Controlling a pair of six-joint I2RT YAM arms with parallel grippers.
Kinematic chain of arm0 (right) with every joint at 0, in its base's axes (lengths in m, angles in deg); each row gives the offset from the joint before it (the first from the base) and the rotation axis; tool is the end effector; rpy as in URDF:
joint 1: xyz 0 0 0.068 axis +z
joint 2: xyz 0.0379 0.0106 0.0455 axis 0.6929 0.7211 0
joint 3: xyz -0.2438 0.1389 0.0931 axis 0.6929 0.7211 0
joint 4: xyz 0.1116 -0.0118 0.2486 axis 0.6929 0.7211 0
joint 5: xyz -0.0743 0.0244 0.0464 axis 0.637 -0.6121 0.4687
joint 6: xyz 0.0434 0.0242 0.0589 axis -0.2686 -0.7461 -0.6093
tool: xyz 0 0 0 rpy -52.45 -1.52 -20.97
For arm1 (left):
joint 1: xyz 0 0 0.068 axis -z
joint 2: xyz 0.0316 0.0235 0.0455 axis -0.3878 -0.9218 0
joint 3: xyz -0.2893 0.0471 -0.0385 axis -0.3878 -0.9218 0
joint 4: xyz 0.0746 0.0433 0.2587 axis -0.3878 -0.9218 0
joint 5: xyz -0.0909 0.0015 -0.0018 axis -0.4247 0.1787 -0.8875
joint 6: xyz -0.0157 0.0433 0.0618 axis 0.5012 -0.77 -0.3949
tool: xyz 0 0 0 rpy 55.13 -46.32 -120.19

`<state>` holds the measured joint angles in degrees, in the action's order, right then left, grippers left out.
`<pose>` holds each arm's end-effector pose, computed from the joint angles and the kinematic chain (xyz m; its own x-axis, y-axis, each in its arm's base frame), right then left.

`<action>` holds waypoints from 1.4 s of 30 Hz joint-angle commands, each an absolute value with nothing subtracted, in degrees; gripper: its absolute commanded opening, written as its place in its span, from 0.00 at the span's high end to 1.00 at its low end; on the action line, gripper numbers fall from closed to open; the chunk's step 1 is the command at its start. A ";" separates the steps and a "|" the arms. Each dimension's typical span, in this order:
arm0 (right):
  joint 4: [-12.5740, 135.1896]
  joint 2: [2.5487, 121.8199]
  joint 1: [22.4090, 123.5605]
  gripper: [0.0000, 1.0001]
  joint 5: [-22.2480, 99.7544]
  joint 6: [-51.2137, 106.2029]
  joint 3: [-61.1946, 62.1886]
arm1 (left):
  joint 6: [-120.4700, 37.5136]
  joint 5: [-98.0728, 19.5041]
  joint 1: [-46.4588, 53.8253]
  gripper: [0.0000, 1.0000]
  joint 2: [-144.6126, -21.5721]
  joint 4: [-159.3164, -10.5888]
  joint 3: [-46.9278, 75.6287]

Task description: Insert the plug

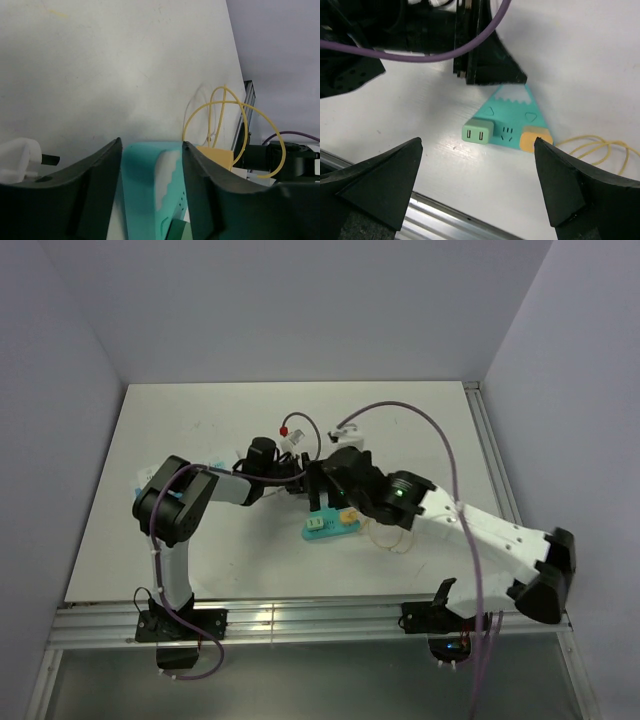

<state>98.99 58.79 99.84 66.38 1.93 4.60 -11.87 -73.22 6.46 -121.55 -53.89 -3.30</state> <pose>0.1962 0.2507 0.3316 -0.6748 -0.1001 -0.7312 -0.3328 0.9256 0.1804 0.3527 -0.2481 0.1319 -0.8744 -0.0691 -0.4803 0.4150 0.4065 -0.8140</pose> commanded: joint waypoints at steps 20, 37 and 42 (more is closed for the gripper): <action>70.91 5.22 99.05 0.00 92.08 5.58 44.92 | -14.03 -32.10 6.45 0.00 -62.65 -73.17 -28.18; 73.98 -2.99 99.14 0.00 97.46 3.90 53.54 | -16.93 -25.04 6.45 0.00 -18.25 -89.08 -46.57; 74.25 -2.99 99.05 0.01 96.15 4.07 52.84 | -17.02 -25.22 6.45 0.00 -18.05 -89.17 -45.87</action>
<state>74.32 -3.13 99.30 95.04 4.57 54.13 -15.96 -25.59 6.42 -18.01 -88.71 -46.35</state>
